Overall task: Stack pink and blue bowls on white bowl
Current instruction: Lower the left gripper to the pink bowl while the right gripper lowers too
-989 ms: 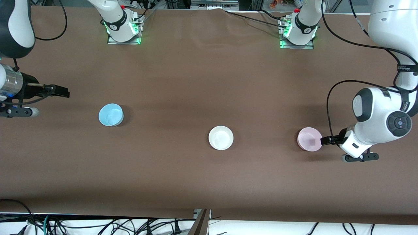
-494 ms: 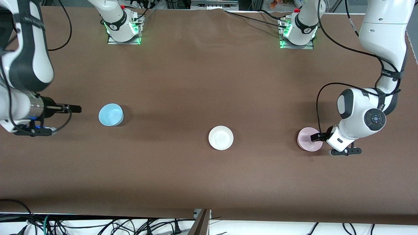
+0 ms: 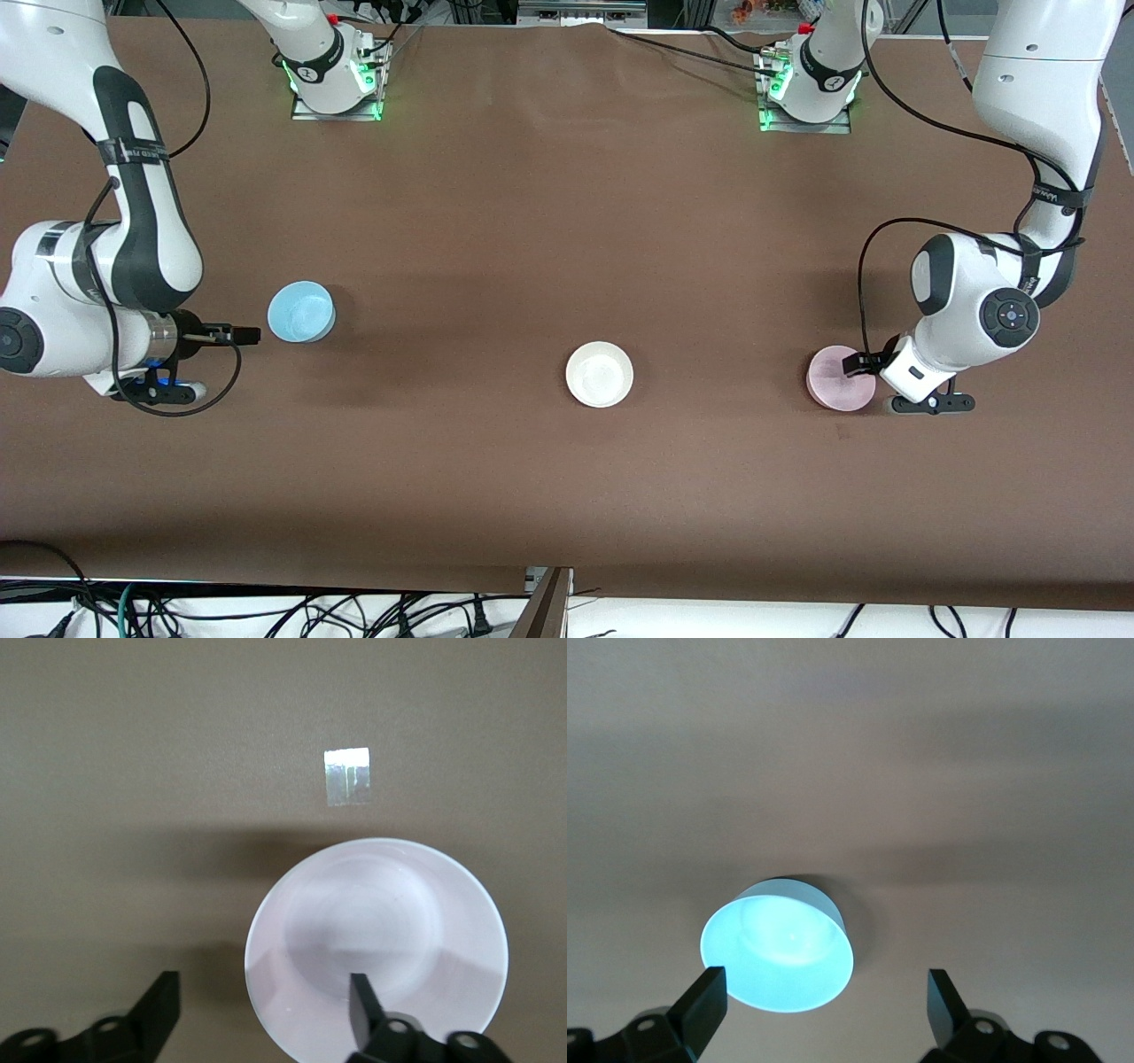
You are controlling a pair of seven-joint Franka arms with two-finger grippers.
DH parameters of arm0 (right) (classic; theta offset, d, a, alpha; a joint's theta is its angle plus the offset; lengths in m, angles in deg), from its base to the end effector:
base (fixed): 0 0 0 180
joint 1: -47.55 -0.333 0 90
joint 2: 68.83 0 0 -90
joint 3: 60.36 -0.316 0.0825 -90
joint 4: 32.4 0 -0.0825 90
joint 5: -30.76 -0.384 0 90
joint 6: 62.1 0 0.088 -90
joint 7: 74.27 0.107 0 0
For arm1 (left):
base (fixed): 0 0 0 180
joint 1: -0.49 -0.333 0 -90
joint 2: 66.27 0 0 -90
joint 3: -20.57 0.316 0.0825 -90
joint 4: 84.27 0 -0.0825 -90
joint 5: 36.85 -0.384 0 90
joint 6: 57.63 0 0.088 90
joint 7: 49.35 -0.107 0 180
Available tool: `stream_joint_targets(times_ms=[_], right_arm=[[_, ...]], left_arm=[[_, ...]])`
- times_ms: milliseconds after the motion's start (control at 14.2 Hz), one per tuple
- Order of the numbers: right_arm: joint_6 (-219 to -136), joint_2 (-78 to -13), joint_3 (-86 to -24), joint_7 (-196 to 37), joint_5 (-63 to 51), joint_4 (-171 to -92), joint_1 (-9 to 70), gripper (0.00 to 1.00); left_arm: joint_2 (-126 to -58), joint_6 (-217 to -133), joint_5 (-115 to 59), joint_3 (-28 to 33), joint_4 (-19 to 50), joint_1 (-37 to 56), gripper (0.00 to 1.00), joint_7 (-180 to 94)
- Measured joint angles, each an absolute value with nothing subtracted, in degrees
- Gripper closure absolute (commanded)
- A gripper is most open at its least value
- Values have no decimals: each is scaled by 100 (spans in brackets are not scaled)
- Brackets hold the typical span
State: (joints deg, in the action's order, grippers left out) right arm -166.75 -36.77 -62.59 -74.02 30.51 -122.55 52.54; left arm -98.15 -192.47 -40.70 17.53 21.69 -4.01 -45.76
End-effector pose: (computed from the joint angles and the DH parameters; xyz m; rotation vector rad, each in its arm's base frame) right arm 0.6573 -0.0344 0.2938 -3.0721 0.0876 0.4731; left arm 0.6379 0.0191 0.2175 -3.1206 -0.0730 0.0792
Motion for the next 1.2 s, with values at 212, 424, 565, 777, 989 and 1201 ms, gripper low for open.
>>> stream_joint_targets(times_ms=[212,424,565,777,989,1201], right_arm=[[-16925,-3691,-6259,-7402,3007,-12482,5281,0],[-17339,-3700,-6259,-7402,2871,-12853,5322,0],[-17485,-3702,-6259,-7402,2833,-13008,5349,0],[-17581,-3717,-6259,-7402,2827,-13071,5360,0],[-17606,-3738,-6259,-7402,2826,-13071,5360,0],[-17624,-3776,-6265,-7402,2825,-13072,5359,0]], left_arm=[[-9788,-19248,-4070,1753,2275,-402,33,-4591],[-9760,-19248,-4070,1753,2336,-402,36,-4598],[-9753,-19248,-4070,1753,2354,-402,39,-4601],[-9753,-19248,-4070,1753,2379,-402,45,-4605],[-9753,-19248,-4070,1753,2390,-402,52,-4610],[-9753,-19249,-4070,1753,2390,-402,56,-4615]])
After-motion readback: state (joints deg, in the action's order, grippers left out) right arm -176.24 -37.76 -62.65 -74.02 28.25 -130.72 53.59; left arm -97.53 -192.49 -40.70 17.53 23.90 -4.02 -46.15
